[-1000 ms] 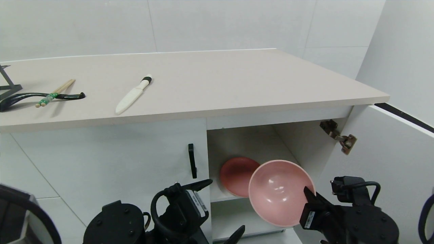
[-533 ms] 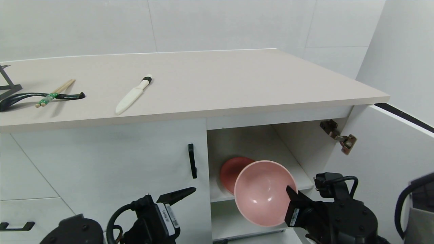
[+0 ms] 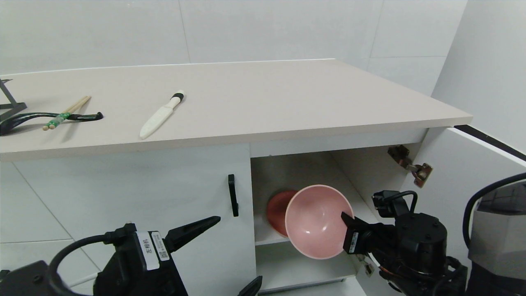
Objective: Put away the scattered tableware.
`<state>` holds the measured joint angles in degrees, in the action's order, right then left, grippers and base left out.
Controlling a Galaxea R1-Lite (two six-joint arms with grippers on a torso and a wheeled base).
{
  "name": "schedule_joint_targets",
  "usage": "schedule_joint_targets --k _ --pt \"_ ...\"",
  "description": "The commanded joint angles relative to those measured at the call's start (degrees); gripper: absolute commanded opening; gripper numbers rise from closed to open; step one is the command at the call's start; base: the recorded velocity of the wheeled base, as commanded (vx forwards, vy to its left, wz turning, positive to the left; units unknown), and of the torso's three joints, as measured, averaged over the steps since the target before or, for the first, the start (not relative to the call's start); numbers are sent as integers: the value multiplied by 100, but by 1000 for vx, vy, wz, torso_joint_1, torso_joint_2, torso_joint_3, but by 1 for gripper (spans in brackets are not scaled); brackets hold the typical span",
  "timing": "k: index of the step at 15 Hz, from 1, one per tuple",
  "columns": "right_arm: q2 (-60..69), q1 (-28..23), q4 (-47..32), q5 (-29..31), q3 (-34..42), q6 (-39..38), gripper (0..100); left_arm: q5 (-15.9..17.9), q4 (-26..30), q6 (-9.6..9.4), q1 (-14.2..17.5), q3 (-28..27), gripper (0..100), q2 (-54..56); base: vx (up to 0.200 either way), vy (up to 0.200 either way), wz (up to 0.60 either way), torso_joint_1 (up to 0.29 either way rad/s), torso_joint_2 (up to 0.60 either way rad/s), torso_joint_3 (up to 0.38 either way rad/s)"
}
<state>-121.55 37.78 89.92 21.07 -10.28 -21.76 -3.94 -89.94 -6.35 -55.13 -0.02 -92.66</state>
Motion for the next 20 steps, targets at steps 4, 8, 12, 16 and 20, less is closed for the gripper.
schedule_joint_targets --k 4,8,12,16,20 --pt "-554 -394 8 -665 -484 260 0 -19 -6 117 -68 2 100 266 0 0 0 0 0 0" --pt "-826 -438 8 -850 -783 383 0 -19 -6 222 -68 2 100 275 0 0 0 0 0 0" --pt "-1213 -658 8 -1052 -1196 717 0 -37 -6 222 -51 2 100 503 0 0 0 0 0 0" --pt "-1433 -710 8 -1131 -1574 735 0 -239 478 240 2 2 100 530 0 0 0 0 0 0" --pt "-1591 -807 8 -1140 -1802 735 0 -248 557 248 28 2 100 591 0 0 0 0 0 0"
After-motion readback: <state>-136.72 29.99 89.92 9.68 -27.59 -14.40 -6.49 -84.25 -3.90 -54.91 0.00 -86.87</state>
